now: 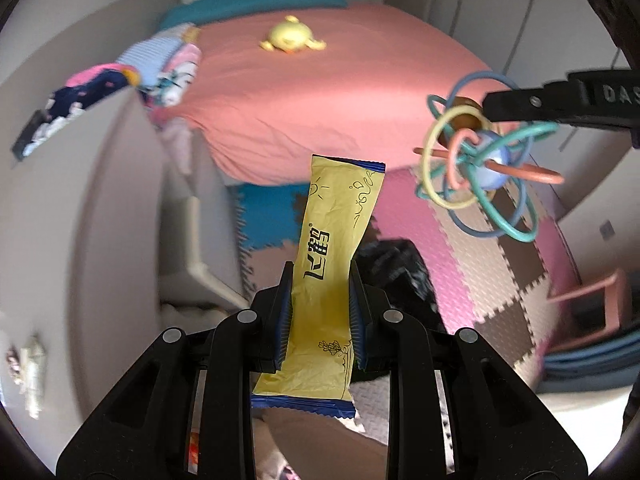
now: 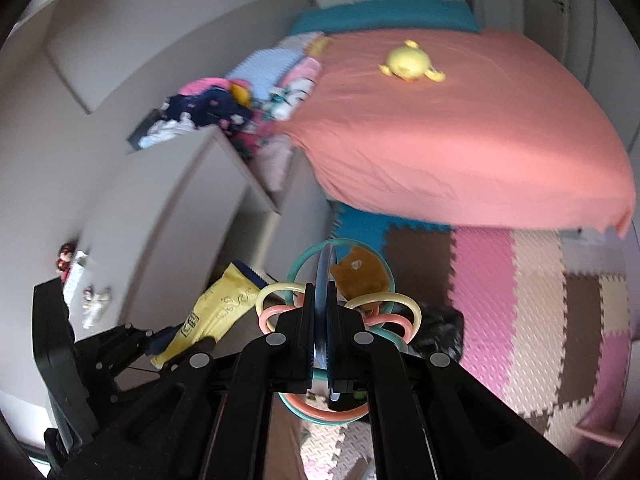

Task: Collect trash
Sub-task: 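Drop the yellow wrapper with the left tool while the right tool drops the rattle into the bag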

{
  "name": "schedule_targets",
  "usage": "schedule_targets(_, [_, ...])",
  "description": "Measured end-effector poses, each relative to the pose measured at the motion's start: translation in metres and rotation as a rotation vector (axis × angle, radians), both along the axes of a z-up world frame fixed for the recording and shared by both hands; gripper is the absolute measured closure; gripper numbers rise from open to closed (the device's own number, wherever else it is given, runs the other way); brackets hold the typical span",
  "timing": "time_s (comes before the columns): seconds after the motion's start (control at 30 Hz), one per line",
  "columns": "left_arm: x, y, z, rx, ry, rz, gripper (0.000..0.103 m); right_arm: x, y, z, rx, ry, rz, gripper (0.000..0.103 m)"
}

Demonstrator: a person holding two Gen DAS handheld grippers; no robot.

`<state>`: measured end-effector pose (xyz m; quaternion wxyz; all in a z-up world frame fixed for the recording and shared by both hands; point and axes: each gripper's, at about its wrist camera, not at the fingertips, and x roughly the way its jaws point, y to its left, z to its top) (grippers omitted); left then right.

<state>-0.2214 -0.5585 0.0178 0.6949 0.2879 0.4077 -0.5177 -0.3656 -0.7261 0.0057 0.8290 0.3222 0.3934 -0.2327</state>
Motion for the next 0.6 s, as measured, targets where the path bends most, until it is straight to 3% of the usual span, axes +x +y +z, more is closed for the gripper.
schedule_targets(0.4, [-0.046, -0.034, -0.064, 0.148, 0.069, -0.086, 0.076, -0.004, -0.018, -0.075, 0.127, 0.183, -0.027, 0.098])
schedule_targets(0.43, [-0.047, -0.035, -0.068, 0.166, 0.087, -0.092, 0.057, -0.003, -0.019, -0.081, 0.144, 0.209, -0.03, 0.091])
schedule_targets(0.47, [-0.048, -0.038, -0.072, 0.184, 0.091, -0.092, 0.01, -0.002, -0.022, -0.086, 0.156, 0.246, -0.04, 0.08])
schedule_targets(0.5, [-0.051, -0.038, -0.075, 0.195, 0.076, -0.089, 0.007, -0.003, -0.024, -0.089, 0.154, 0.282, -0.064, 0.045])
schedule_targets(0.53, [-0.053, -0.038, -0.077, 0.192, 0.053, -0.089, 0.006, -0.005, -0.025, -0.088, 0.133, 0.28, -0.084, 0.033])
schedule_targets(0.6, [-0.057, -0.037, -0.08, 0.201, 0.037, -0.106, 0.006, -0.007, -0.024, -0.083, 0.084, 0.272, -0.094, 0.033])
